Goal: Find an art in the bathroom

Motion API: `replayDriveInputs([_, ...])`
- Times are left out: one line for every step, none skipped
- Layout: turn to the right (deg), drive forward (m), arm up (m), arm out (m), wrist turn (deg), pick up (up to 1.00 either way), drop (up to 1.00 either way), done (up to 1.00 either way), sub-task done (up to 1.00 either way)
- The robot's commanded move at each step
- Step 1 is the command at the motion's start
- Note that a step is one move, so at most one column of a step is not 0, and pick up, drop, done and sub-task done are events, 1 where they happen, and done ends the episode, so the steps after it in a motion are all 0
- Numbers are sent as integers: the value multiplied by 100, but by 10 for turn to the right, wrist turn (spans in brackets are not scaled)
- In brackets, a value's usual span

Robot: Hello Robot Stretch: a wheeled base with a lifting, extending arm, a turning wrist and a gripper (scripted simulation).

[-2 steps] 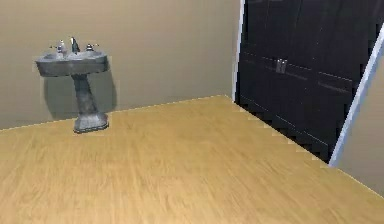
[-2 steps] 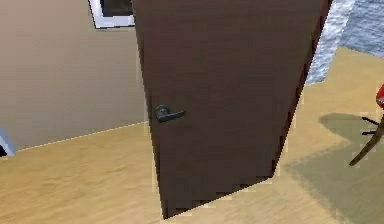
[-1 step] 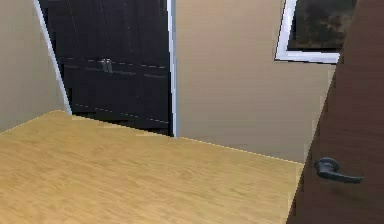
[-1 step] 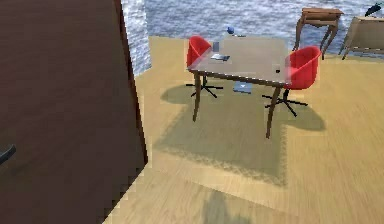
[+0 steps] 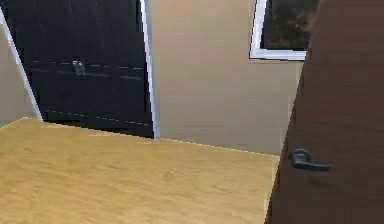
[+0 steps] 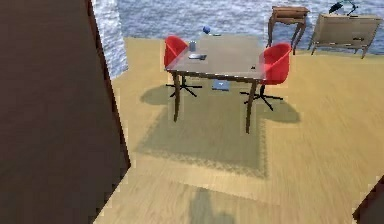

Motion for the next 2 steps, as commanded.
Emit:
replayDriveInputs([0, 100, 0, 0, 0, 0, 0, 0, 0])
replayDriveInputs([30, 0, 0, 0, 0, 0, 0, 0, 0])
